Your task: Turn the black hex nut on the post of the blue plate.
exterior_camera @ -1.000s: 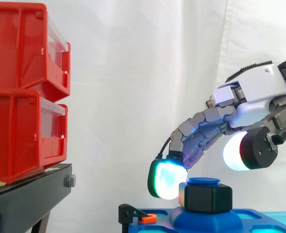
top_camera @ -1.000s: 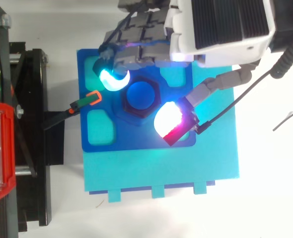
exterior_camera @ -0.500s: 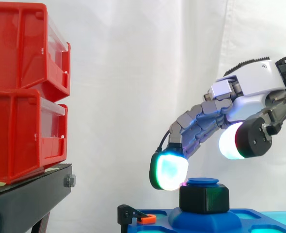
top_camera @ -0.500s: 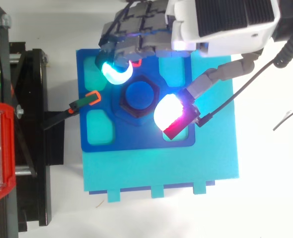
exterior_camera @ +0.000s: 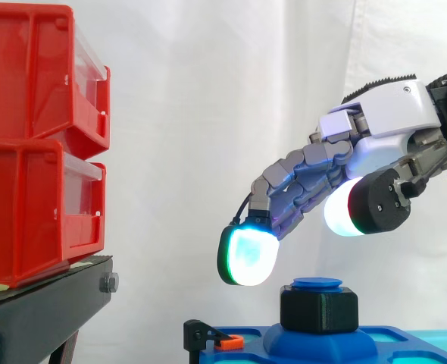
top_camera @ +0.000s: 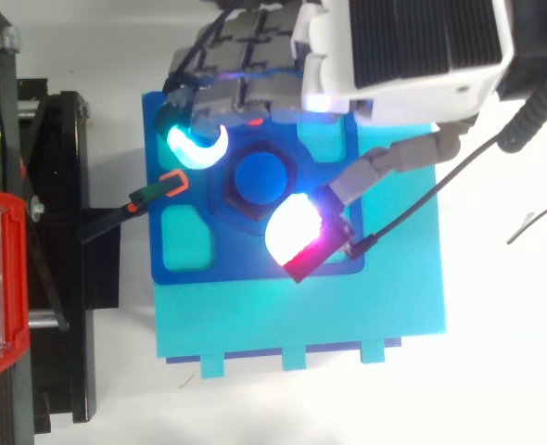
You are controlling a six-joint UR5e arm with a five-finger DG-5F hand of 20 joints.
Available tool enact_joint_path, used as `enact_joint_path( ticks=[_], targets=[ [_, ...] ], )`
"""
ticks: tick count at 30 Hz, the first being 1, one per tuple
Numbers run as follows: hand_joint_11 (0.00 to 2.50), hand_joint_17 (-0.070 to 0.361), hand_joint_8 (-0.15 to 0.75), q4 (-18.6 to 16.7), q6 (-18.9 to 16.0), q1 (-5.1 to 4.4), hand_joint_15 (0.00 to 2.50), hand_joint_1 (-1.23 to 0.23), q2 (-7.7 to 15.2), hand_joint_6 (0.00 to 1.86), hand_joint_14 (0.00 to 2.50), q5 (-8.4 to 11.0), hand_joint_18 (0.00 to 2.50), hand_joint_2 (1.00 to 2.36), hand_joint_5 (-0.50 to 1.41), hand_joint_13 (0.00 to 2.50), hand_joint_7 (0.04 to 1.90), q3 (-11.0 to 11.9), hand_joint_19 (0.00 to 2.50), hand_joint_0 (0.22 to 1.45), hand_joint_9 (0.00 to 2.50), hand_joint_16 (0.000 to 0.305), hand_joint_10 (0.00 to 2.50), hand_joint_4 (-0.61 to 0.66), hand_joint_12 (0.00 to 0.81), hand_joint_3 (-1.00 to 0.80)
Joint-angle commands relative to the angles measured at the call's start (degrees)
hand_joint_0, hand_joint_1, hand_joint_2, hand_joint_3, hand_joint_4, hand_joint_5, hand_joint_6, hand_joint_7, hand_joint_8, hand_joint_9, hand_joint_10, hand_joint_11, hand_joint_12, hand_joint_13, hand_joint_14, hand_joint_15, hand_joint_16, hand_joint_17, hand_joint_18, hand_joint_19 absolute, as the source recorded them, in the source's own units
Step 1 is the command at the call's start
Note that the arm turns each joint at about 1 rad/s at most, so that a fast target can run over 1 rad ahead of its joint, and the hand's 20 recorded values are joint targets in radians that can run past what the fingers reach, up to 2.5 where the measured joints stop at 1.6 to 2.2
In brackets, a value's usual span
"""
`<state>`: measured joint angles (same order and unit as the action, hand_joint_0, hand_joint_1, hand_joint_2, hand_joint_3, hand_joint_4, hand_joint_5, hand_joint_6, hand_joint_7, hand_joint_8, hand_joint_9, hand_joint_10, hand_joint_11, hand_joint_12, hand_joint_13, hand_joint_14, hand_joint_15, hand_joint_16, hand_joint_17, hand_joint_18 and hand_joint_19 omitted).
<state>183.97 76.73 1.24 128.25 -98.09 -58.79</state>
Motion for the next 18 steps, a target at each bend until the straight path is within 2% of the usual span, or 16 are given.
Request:
enact_joint_path(
  ticks=[1, 3, 4, 8, 15, 18],
  targets=[
    [0.0, 0.136, 0.278, 0.0, 0.0, -1.42, 0.12, -0.42, 0.0, 0.5, 0.0, 1.76, 0.26, 1.0, -0.18, 0.49, 0.81, 0.0, 0.21, 0.46, 0.43, 0.06, 0.0, 0.25, 0.394, -0.5],
    [0.0, 0.141, 0.286, 0.0, 0.0, -1.68, 0.12, -0.43, 0.0, 0.5, 0.0, 2.03, 0.26, 1.0, -0.18, 0.49, 0.8, 0.0, 0.21, 0.44, 0.43, 0.062, 0.0, 0.25, 0.405, -0.5],
    [0.0, 0.145, 0.292, 0.0, 0.0, -2.38, 0.12, -0.44, 0.0, 0.5, 0.0, 2.82, 0.27, 1.0, -0.18, 0.5, 0.8, 0.0, 0.21, 0.42, 0.43, 0.064, 0.0, 0.25, 0.414, -0.5],
    [0.0, 0.153, 0.308, 0.0, -0.1, -3.26, 0.12, -0.5, 0.0, 0.5, 0.0, 3.87, 0.3, 1.0, -0.19, 0.5, 0.8, 0.0, 0.21, 0.38, 0.43, 0.068, 0.0, 0.27, 0.436, -0.5],
    [0.0, 0.148, 0.296, 0.0, 0.0, -3.7, 0.12, -0.65, 0.0, 0.5, 0.0, 4.05, 0.33, 1.0, -0.21, 0.5, 0.8, 0.0, 0.22, 0.4, 0.41, 0.066, 0.0, 0.24, 0.425, -0.5],
    [0.0, 0.134, 0.27, -0.1, 0.0, -3.79, 0.13, -0.72, 0.1, 0.5, 0.0, 4.05, 0.32, 1.0, -0.22, 0.49, 0.81, -0.3, 0.22, 0.46, 0.4, 0.06, 0.0, 0.21, 0.398, -0.5]
  ],
)
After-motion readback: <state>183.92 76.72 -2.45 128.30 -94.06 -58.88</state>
